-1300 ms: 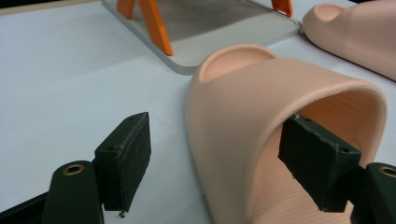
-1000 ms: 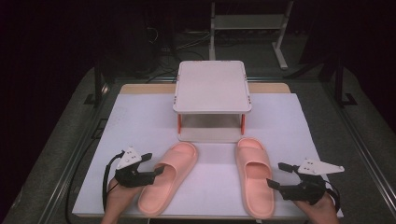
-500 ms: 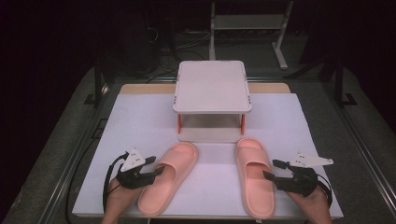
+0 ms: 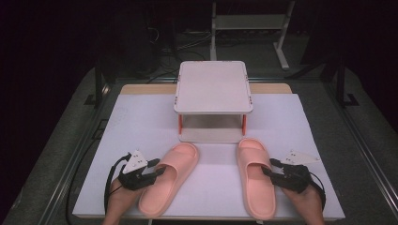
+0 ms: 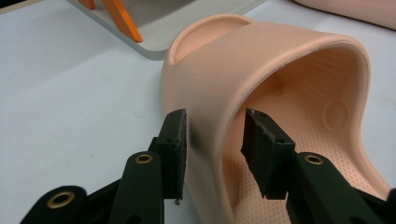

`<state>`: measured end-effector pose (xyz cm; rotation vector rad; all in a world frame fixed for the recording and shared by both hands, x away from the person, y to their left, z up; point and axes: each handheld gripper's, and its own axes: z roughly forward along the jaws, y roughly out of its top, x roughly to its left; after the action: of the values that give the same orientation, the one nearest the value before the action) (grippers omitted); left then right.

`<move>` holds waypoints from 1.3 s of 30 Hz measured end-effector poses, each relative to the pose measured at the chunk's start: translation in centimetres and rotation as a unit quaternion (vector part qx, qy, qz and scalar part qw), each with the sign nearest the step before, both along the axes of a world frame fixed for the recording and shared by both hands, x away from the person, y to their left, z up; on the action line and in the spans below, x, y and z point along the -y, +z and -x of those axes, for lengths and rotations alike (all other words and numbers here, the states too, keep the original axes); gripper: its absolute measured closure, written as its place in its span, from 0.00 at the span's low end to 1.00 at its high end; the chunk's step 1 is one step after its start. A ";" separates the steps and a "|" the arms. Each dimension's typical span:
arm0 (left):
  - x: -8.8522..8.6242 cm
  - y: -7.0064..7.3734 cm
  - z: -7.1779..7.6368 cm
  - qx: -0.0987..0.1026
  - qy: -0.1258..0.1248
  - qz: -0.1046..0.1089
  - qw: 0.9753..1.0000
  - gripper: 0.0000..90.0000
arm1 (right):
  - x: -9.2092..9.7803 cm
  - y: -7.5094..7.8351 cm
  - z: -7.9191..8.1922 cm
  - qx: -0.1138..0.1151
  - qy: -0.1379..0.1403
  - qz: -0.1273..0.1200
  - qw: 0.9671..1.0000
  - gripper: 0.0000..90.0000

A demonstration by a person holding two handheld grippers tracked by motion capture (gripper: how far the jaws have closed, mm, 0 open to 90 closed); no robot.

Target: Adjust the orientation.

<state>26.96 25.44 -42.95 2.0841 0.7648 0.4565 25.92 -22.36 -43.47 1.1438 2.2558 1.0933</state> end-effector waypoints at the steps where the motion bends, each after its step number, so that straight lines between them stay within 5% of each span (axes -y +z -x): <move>1: 0.0 0.0 0.0 0.000 0.000 0.000 1.000 0.66 | 0.0 0.0 0.0 0.000 0.000 0.000 1.000 0.59; 13: -0.6 -0.2 -0.3 -0.007 0.002 0.004 1.000 0.79 | 0.3 0.0 -0.3 0.005 -0.008 -0.005 1.000 0.74; 26: -1.0 -0.1 0.0 -0.003 0.017 -0.003 1.000 0.93 | 0.2 0.2 -0.3 -0.017 0.023 -0.018 0.999 0.90; 39: -2.0 0.9 0.3 -0.003 0.016 0.039 0.999 0.94 | 0.4 0.8 0.0 -0.018 0.034 -0.034 0.999 0.93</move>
<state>26.69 27.43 -42.06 2.0036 0.8075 0.4304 25.89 -22.78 -42.64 1.1292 2.3177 1.1944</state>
